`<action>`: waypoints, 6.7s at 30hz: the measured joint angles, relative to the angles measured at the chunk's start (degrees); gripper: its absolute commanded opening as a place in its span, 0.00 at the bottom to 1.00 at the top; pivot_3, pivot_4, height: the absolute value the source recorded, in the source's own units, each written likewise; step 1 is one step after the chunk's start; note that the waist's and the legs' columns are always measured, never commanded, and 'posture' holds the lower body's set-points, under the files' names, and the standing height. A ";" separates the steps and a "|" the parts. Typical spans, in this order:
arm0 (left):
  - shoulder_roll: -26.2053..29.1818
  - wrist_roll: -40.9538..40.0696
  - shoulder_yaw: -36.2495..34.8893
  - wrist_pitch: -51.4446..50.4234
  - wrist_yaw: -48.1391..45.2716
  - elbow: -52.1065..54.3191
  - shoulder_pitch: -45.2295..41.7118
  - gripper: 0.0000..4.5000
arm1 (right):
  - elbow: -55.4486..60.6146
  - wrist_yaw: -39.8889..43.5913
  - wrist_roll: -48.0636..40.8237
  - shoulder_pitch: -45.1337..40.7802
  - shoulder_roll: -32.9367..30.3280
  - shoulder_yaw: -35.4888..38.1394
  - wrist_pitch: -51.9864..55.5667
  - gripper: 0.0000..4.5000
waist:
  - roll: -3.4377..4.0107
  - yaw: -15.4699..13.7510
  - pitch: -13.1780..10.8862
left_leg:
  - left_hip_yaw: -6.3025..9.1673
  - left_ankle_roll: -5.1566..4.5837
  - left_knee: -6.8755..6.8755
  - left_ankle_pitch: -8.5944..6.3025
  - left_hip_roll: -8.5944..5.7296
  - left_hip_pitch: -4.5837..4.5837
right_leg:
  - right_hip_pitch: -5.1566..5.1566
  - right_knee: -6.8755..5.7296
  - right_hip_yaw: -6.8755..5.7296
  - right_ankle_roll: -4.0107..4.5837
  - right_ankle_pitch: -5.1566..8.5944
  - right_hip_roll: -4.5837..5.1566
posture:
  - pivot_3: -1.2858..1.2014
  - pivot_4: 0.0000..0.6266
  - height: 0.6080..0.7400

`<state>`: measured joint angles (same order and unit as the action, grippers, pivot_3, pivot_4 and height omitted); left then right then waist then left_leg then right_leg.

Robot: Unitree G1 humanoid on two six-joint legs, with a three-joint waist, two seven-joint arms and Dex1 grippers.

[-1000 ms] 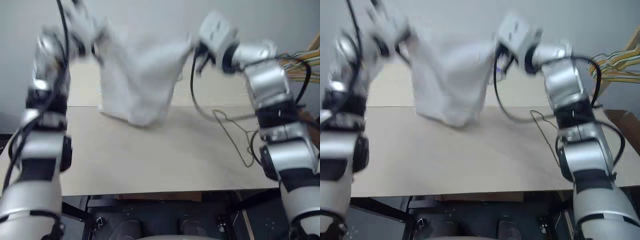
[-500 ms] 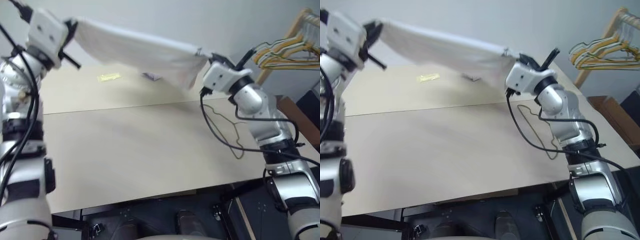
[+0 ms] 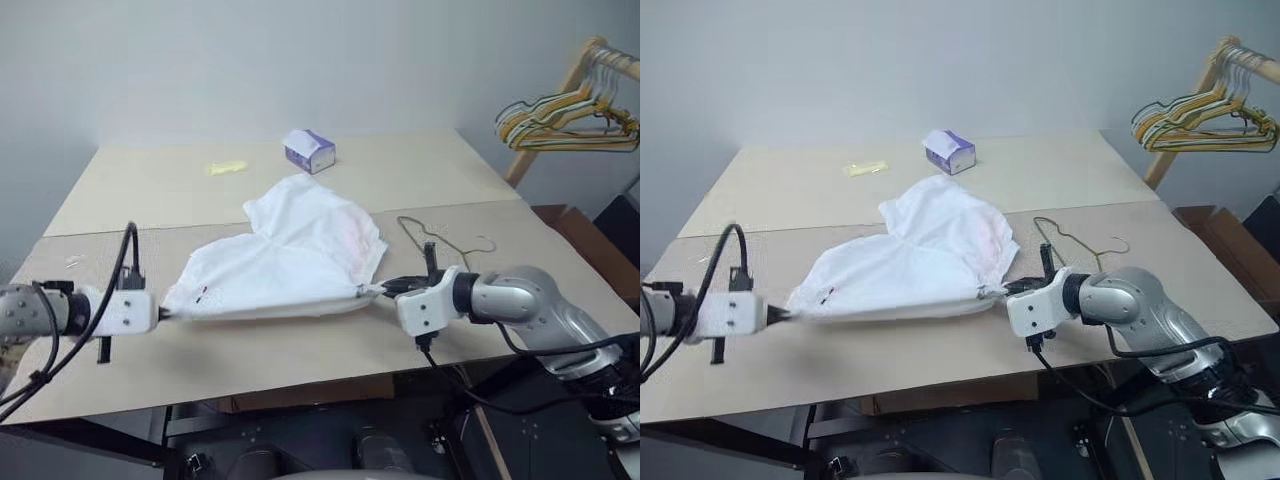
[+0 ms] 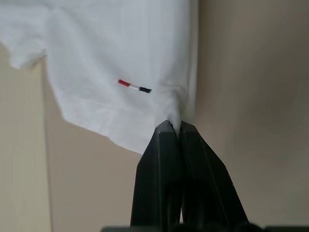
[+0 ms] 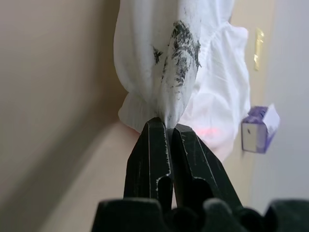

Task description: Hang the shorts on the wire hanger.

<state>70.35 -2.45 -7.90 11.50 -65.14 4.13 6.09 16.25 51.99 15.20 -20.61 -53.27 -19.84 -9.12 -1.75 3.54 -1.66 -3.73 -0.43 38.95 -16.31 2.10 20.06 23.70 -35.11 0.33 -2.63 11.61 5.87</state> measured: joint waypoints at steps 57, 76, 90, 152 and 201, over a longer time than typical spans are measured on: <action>-22.54 -12.85 10.77 -29.29 4.23 7.75 -28.36 0.99 | -24.89 -8.71 -17.94 -15.57 11.43 17.94 65.97 0.97 | -0.05 0.37 0.06 | -0.17 0.09 0.05 -0.05 0.39 0.23 | 0.37 0.02 0.29 0.61 -0.24 -0.66 | 0.50 0.00 1.00; -23.72 -10.88 13.49 -34.18 8.67 15.67 -22.60 0.99 | -59.51 1.26 -14.00 -26.46 16.52 5.51 48.63 0.97 | -0.04 0.38 0.06 | -0.13 0.08 0.03 -0.05 0.39 0.22 | 0.40 -0.01 0.37 0.60 -0.25 -0.67 | 0.53 0.00 1.00; -22.88 -10.93 13.29 -35.42 9.47 17.81 -20.48 1.00 | -73.52 0.17 -10.75 -33.81 19.28 5.40 47.95 0.40 | -0.03 0.31 0.07 | -0.12 0.09 0.03 -0.05 0.39 0.17 | 0.32 0.00 0.36 0.58 -0.26 -0.67 | 0.53 0.00 1.00; -61.32 -58.29 -11.19 -66.80 52.17 3.82 -40.84 0.01 | 12.86 -24.46 -12.82 -2.86 31.48 3.27 44.63 0.00 | -0.06 2.68 0.32 | 0.19 0.10 0.03 -0.04 0.20 0.25 | 0.29 0.10 0.34 0.51 -0.34 -0.60 | 0.47 0.00 1.00; -37.91 -60.48 -12.90 -54.80 -6.35 -7.27 -44.34 0.00 | -7.76 4.19 -60.86 -21.60 23.63 14.80 75.20 0.99 | -0.05 3.33 0.28 | 0.23 0.09 0.02 -0.05 0.24 0.42 | 0.44 0.09 0.29 0.48 -0.31 -0.61 | 0.48 0.00 1.00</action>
<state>32.44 -62.93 -20.79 -43.29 -71.49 -3.14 -38.25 8.49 56.18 -45.66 -42.21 -29.64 -5.05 66.08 -1.80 6.88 -1.37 -3.50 -0.34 38.97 -16.36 2.34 20.48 24.14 -35.02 0.61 -2.15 11.30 5.26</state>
